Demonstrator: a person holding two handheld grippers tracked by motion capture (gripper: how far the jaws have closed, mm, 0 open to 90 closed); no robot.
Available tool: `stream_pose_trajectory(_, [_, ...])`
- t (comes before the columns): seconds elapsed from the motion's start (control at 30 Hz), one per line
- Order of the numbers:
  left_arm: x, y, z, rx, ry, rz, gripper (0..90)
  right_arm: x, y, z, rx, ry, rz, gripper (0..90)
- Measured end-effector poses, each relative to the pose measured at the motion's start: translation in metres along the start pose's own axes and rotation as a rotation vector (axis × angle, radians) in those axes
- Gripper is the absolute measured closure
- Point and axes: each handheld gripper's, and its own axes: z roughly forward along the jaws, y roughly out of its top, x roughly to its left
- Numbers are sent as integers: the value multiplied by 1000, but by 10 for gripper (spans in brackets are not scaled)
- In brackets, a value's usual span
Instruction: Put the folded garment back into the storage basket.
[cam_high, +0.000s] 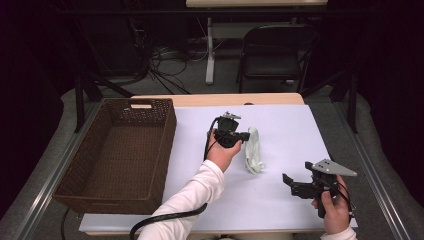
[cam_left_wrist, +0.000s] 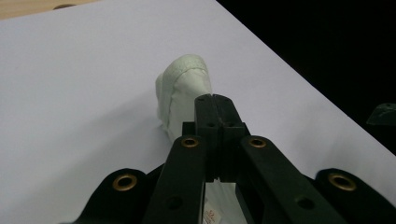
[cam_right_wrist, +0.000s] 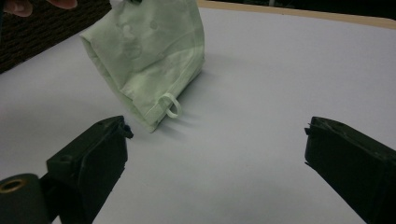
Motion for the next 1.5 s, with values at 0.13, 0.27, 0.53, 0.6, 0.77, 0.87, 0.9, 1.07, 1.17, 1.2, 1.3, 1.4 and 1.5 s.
stream_pose_trajectory(0.13, [-2,4,-6,-18,0,-1,900,0,0,0,3,0,2,54])
stream_pose_trajectory(0.27, [-3,10,-14,-27,7,11,900,0,0,0,1,5,7,54])
stream_pose_trajectory(0.53, [1,16,-30,-48,48,35,900,0,0,1,-2,4,6,54])
stream_pose_trajectory(0.6, [2,18,-34,-49,52,35,900,0,0,0,4,7,5,54])
stream_pose_trajectory(0.77, [4,21,-45,-51,65,43,900,0,0,0,7,4,4,54])
stream_pose_trajectory(0.87, [5,24,-52,-63,65,43,900,0,0,0,6,3,3,54])
stream_pose_trajectory(0.9, [5,24,-54,-67,72,46,900,0,0,0,7,4,2,54])
stream_pose_trajectory(1.07, [6,28,-66,-73,80,58,900,0,0,1,9,3,5,54])
stream_pose_trajectory(1.17, [6,30,-73,-78,88,59,900,0,0,1,9,2,4,54])
stream_pose_trajectory(1.2, [6,30,-75,-79,91,63,900,0,0,1,9,2,4,54])
stream_pose_trajectory(1.3, [5,32,-82,-82,97,65,900,0,-1,1,7,1,7,54])
stream_pose_trajectory(1.4, [6,33,-89,-83,105,81,900,-1,-1,0,6,0,9,54])
stream_pose_trajectory(1.5, [6,35,-95,-89,105,85,900,-1,-1,0,5,-1,12,54])
